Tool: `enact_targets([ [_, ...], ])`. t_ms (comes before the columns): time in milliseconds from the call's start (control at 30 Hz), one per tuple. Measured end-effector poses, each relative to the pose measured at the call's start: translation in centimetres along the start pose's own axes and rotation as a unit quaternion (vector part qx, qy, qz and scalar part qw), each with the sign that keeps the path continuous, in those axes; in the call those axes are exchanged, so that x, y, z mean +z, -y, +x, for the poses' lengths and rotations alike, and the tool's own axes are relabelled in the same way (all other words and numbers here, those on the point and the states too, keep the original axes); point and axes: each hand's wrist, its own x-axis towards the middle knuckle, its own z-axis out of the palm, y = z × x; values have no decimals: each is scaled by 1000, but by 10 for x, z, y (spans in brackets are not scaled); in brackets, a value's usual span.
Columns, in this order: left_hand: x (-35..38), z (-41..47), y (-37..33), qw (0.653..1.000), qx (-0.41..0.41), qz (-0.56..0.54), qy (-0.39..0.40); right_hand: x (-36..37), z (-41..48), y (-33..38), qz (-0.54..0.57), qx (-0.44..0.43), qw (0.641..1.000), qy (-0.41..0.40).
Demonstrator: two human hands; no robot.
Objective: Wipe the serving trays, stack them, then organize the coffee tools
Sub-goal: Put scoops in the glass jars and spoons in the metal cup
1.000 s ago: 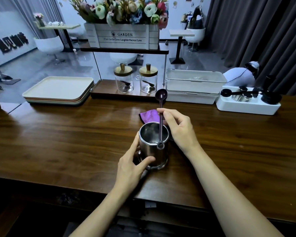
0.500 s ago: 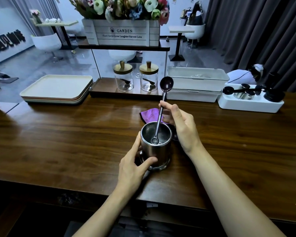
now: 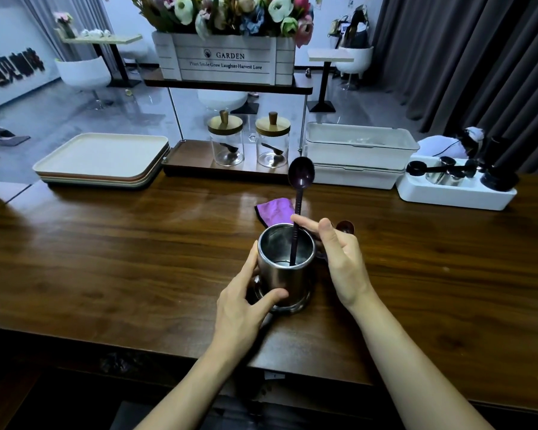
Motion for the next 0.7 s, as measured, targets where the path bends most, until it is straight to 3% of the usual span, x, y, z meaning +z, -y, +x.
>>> enact_targets([
  [700,1,1,5,1000,11,-12,4,2,-1,4,4,14,1000,-3],
])
